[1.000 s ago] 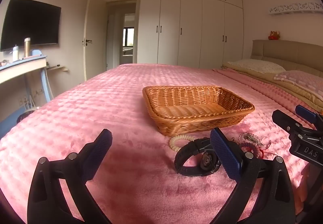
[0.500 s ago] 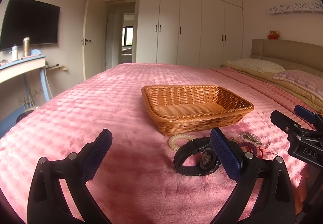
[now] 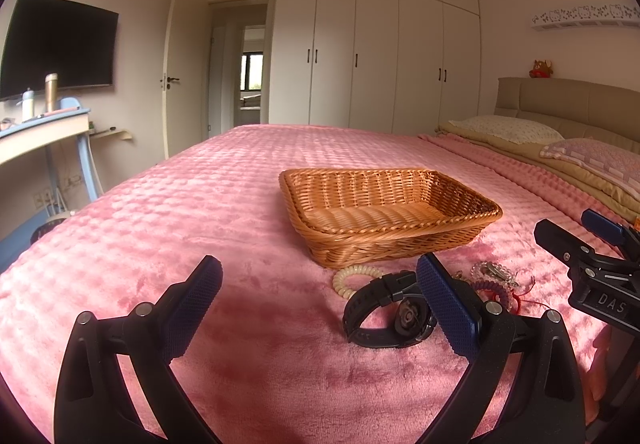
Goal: Organize jewelry
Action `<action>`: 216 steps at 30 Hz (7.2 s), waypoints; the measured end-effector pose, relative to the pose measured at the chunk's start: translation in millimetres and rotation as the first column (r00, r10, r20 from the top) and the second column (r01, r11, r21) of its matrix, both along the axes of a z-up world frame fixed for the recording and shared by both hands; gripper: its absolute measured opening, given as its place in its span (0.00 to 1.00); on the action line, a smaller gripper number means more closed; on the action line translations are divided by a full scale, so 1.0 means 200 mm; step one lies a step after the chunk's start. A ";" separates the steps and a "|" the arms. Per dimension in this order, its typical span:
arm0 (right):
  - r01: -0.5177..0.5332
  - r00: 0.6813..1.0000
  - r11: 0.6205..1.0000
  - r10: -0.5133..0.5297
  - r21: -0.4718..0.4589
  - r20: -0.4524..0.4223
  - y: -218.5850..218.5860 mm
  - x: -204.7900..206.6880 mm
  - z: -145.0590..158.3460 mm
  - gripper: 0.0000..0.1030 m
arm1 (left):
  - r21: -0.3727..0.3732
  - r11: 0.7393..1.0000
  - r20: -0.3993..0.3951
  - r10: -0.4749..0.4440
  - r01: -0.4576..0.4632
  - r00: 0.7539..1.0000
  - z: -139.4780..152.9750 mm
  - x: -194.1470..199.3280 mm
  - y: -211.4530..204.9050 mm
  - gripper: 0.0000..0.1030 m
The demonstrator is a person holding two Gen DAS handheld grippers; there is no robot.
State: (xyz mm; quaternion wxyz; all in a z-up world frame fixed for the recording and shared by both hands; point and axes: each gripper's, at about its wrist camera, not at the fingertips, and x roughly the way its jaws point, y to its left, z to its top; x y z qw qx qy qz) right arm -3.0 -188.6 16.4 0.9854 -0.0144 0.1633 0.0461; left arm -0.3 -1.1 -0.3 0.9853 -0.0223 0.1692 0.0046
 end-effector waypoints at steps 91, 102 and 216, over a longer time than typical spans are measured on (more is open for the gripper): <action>-0.095 0.804 0.994 0.108 0.053 -0.584 0.12 1.27 -0.13 0.10 | 0.020 0.971 -0.455 -0.203 0.238 0.867 0.02 1.23 -0.17 0.19; -0.109 0.860 0.989 0.143 0.097 -0.491 0.03 0.98 0.11 0.45 | -0.010 0.965 -0.333 -0.252 0.264 0.909 0.29 0.91 -0.14 0.45; -0.059 0.843 0.986 0.133 0.156 -0.522 0.00 1.25 -0.06 0.10 | -0.185 0.973 -0.379 -0.199 0.137 0.904 0.08 1.15 -0.02 0.31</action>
